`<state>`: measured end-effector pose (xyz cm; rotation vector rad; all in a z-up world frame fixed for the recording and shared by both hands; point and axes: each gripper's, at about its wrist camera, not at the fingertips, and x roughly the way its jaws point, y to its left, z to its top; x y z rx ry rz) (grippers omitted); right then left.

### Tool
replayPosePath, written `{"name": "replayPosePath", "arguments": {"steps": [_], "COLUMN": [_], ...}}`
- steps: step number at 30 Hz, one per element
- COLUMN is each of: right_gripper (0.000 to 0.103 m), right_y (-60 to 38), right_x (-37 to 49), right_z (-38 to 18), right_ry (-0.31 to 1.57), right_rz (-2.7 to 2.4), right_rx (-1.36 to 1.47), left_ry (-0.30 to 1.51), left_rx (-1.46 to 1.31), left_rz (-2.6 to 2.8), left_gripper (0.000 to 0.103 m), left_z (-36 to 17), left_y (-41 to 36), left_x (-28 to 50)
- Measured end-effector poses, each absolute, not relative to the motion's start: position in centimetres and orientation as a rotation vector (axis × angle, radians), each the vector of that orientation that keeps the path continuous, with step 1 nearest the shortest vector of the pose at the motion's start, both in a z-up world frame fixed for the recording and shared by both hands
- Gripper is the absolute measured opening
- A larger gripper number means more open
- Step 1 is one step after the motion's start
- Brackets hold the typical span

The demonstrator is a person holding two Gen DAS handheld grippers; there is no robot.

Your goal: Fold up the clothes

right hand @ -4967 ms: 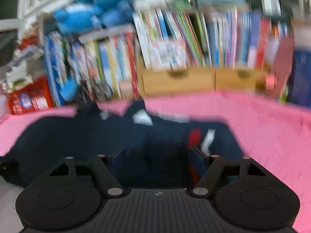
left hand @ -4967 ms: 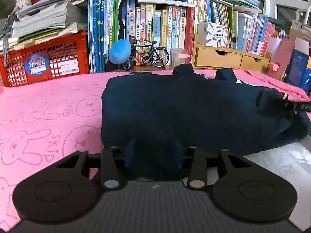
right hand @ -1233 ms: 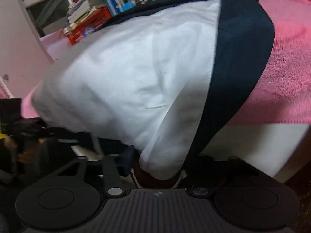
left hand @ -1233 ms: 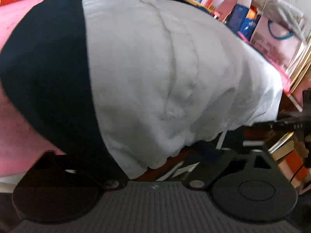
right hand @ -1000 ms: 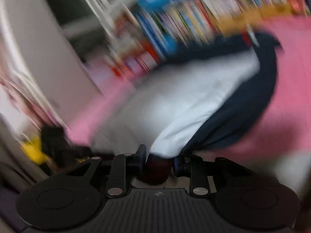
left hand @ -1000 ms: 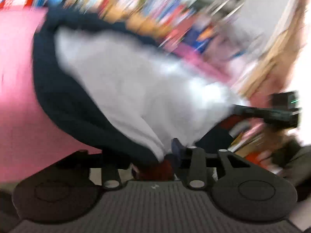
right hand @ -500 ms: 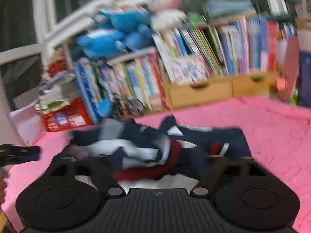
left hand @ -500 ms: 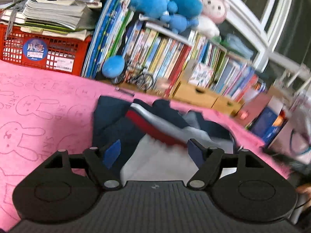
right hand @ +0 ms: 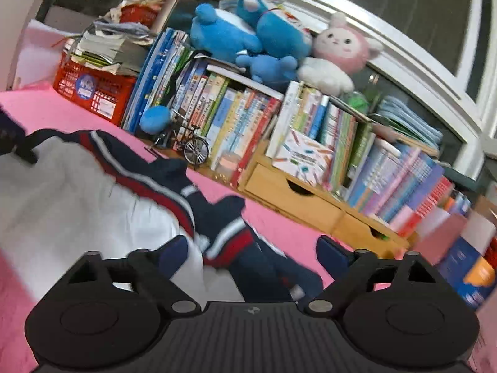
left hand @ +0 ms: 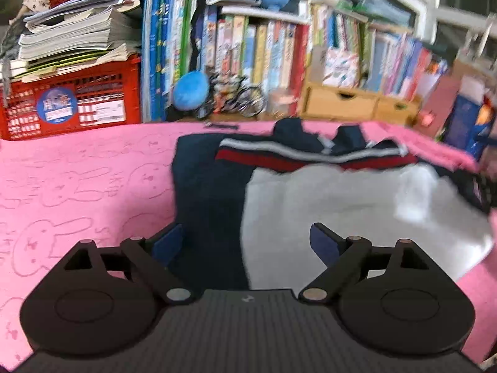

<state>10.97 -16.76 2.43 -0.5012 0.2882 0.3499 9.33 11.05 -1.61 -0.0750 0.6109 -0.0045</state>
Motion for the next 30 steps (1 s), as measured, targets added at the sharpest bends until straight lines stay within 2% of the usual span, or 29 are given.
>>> {"name": "replayPosePath", "arguments": {"steps": [2,3,7,9,12,15,20,23,25,26,27,30], "right_gripper": [0.05,0.049,0.05,0.051,0.056,0.054,0.056,0.056,0.056,0.055,0.062,0.063], "right_y": [-15.1,-14.6,-13.4,-14.1,-17.3,-19.7,-17.8,-15.6,-14.3,-14.7,-15.2,-19.0], "right_x": [14.1,15.6,19.7,20.4,21.7,22.4,18.9,18.0,19.0,20.1,21.2,22.0], "right_z": [2.1,1.5,-3.2,-3.6,-1.3,0.7,1.7,0.3,-1.3,-1.4,-1.5,0.6], "right_ry": [0.354,0.397,0.572,0.54,0.505,0.454,0.407,0.472,0.475,0.479,0.484,0.469], "right_rz": [0.364,0.359,0.354,0.33,0.174,0.066,0.296,0.461,0.387,0.314,0.241,0.152], "right_rx": [-0.477,-0.469,-0.549,-0.55,-0.316,-0.164,-0.364,-0.451,-0.563,-0.537,-0.509,-0.235], "left_ry": [0.627,0.635,0.667,0.676,0.675,0.677,0.678,0.677,0.676,0.673,0.669,0.634], "left_rx": [-0.027,-0.004,-0.047,-0.054,-0.032,-0.042,-0.044,-0.044,-0.044,-0.04,-0.036,0.013], "left_rz": [0.032,0.052,0.063,0.063,0.066,0.061,0.058,0.058,0.06,0.073,0.088,0.137], "left_gripper": [0.093,0.097,0.102,0.103,0.103,0.103,0.103,0.103,0.103,0.103,0.103,0.102], "left_z": [-2.7,-3.4,-4.8,-4.9,-4.8,-4.8,-4.8,-4.8,-4.7,-4.7,-4.6,-2.7], "left_y": [11.0,11.0,12.1,12.2,11.9,12.1,12.3,12.3,12.3,12.3,12.3,12.2], "left_x": [9.4,9.4,9.3,9.5,9.4,9.4,9.4,9.4,9.3,9.2,9.1,8.3]}}
